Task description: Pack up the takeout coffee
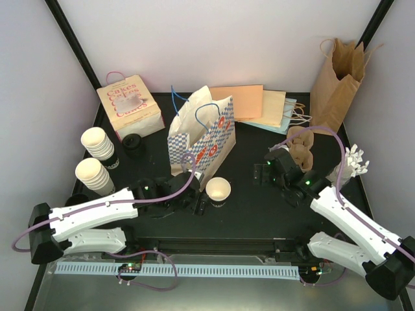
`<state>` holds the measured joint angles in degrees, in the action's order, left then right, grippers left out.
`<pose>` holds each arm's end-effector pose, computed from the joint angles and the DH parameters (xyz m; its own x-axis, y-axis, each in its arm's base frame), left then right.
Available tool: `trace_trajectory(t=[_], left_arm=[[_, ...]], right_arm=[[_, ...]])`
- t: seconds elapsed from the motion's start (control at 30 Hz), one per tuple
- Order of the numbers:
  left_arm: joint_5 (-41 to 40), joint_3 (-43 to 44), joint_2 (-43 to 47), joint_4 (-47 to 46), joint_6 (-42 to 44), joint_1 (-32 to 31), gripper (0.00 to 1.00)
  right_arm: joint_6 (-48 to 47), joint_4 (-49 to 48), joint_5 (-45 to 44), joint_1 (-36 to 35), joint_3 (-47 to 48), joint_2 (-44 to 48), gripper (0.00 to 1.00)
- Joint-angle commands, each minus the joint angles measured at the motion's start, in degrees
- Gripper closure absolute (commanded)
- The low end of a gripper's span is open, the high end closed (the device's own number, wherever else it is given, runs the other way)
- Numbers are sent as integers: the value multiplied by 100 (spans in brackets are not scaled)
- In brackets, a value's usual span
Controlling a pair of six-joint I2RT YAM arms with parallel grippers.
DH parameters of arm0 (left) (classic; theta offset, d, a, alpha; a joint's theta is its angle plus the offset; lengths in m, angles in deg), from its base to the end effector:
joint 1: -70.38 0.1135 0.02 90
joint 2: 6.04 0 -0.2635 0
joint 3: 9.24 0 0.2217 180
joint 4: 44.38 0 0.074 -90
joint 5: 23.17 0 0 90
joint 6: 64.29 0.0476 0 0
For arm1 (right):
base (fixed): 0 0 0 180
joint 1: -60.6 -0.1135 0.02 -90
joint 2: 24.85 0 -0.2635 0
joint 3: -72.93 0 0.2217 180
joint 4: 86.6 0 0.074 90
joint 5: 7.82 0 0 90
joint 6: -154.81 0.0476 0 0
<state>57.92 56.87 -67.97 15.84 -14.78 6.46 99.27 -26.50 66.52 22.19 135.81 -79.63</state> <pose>0.0878 -0.1627 0.2618 -0.8288 0.2341 -0.5083 0.4091 0.8731 -0.2650 0.1344 0.0901 0.2656 -0.7739 0.0817 -0.6280 -0.0365 0.9842 0.1730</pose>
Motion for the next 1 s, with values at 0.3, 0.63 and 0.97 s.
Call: trace_trajectory(t=[0.3,0.63,0.97], left_arm=[[230,-1034,155,-1527,-455,816,18],[163,-1503,79,-2548,-486,820,31],[-309,-1570,-314,-2951,-408,1103,44]], right_arm=[[-35,-212,161,36,-33,80,0],[-70,-295,231,36,-43,100,0],[-97,-288,257,36,-33,132,0]])
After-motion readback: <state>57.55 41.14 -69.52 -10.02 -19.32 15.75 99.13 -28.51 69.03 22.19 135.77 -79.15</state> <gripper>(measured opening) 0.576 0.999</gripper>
